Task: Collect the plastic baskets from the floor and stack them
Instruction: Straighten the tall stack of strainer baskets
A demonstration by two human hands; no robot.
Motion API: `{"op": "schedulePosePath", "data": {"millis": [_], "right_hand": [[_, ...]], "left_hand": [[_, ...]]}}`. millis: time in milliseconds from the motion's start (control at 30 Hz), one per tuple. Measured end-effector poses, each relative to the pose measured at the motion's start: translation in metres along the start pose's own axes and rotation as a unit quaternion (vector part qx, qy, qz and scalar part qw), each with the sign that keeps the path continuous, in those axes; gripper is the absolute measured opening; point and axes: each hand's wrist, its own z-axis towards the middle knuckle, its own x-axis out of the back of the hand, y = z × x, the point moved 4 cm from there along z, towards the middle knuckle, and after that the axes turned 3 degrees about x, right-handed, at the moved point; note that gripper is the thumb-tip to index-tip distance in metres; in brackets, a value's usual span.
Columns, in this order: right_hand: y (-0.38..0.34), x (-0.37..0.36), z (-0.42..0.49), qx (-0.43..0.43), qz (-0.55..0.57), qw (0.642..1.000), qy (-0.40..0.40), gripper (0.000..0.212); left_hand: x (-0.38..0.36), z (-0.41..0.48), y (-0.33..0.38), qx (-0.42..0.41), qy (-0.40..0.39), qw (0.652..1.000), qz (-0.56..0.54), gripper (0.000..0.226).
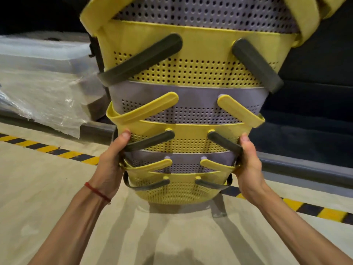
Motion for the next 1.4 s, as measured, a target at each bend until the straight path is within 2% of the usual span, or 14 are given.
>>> {"op": "schedulePosePath", "data": {"millis": [100,233,367,533,667,867,1100,1200,1400], "right_hand": [[-0.006,0.037,0.018,-0.008,-0.002,0.999,0.045,0.083],[-0.029,0.074,0.029,0.010,-0.001,0.998,0.059,0.074],[-0.050,0.103,0.035,0.007,-0.022,0.997,0.069,0.093],[-0.070,0.129,0.046,0.020,-0.030,0.994,0.099,0.087],[-0.074,0.140,0.050,0.043,-0.023,0.990,0.132,0.069],[-0.107,0.147,0.067,0.066,0.011,0.986,0.150,0.066],[-0.115,0.159,0.083,0.079,-0.004,0.984,0.159,0.069],[-0.108,0.154,0.094,0.098,-0.015,0.979,0.177,0.061],[-0.090,0.135,0.118,0.095,-0.022,0.978,0.182,0.063]], "left_hand": [[-0.034,0.018,-0.005,0.003,-0.004,1.000,0.005,0.029],[-0.079,0.034,-0.006,0.019,-0.017,1.000,0.004,0.034],[-0.116,0.045,-0.006,0.027,-0.037,0.999,0.001,0.033],[-0.150,0.063,-0.005,0.044,-0.066,0.997,0.009,0.060],[-0.169,0.082,0.006,0.035,-0.096,0.995,0.013,0.037],[-0.204,0.106,0.034,0.027,-0.136,0.990,0.016,0.055],[-0.221,0.136,0.014,0.041,-0.163,0.986,-0.012,0.056],[-0.214,0.158,0.012,0.021,-0.186,0.982,-0.001,0.047],[-0.199,0.202,0.001,0.007,-0.215,0.976,0.017,0.027]]}}
